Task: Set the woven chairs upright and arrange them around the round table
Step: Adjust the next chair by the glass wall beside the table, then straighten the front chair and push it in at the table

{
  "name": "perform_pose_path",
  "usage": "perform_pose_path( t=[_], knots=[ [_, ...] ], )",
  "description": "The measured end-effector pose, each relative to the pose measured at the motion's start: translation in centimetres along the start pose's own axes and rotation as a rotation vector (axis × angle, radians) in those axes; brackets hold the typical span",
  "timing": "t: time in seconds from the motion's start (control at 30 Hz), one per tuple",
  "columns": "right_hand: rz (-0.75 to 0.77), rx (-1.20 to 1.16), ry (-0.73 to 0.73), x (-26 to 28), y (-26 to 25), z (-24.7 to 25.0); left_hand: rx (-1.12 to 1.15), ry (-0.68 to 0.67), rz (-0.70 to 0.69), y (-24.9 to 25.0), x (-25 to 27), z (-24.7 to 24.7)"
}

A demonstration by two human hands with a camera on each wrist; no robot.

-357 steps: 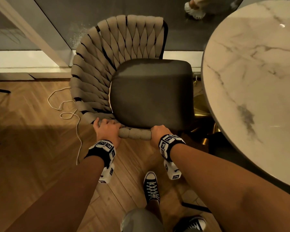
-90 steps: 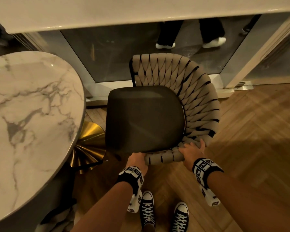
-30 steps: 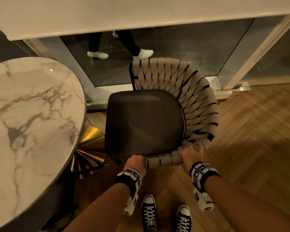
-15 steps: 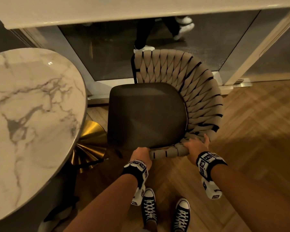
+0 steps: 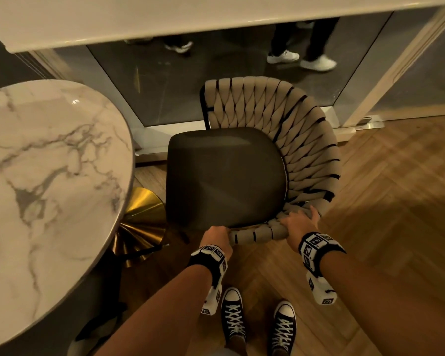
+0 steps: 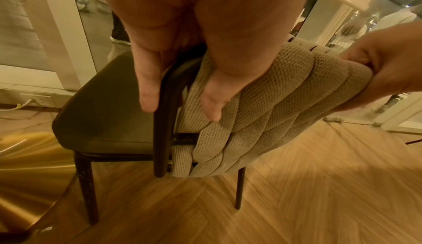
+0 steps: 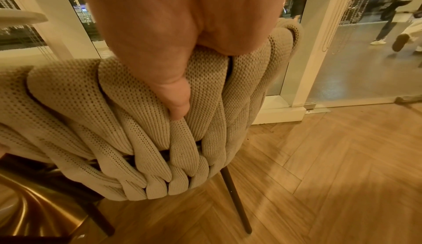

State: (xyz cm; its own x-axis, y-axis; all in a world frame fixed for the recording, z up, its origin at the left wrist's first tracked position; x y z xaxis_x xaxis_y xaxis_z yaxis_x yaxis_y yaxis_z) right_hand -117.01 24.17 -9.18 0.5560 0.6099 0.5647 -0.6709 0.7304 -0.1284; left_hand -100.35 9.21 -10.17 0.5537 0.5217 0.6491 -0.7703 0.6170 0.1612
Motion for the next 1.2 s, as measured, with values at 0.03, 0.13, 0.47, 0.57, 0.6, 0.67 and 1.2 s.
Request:
perform_pose_path(
  t=[0.03, 0.13, 0.47, 0.57, 0.6, 0.67, 1.2],
  knots=[
    [-0.001, 0.018, -0.002, 0.0, 0.0, 0.0, 0.0, 0.003, -0.005, 0.0, 0.0, 0.0],
    [-0.006, 0.089, -0.008, 0.3, -0.2, 0.2, 0.013, 0.008, -0.024, -0.2, 0.4, 0.0],
    [-0.064, -0.2, 0.125, 6.1, -2.8, 0.9, 0.085, 0.031, -0.121, -3.2, 5.8, 2.1],
    [-0.1, -0.355, 0.029, 8.6, -4.6, 1.1, 0.144, -0.011, -0.104, -6.1, 8.0, 1.7],
    [-0.07, -0.389, -0.004, 11.6, -7.2, 0.6, 0.184, 0.003, -0.071, -9.1, 11.7, 1.7],
    [-0.061, -0.47, 0.008, 12.4, -7.8, 0.4, 0.248, 0.042, -0.014, -11.8, 12.9, 1.8],
    [0.204, -0.565, -0.087, 36.4, -26.3, -20.3, 0.419, 0.102, 0.332, -37.1, 46.1, -17.3]
  ],
)
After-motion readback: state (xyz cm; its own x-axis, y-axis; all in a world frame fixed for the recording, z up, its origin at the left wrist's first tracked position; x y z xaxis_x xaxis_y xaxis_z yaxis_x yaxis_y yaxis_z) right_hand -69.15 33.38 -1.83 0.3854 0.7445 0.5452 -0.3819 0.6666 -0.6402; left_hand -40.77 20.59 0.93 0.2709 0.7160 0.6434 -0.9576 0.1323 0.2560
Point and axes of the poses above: each hand's wrist, its own x-axis away from the middle knuckle, its own z-axis out of the back of the hand, y = z × x, the point moved 9 cm from there along -x, towards the middle knuckle, and after that the axes turned 6 degrees about -x, right-handed, at the moved point
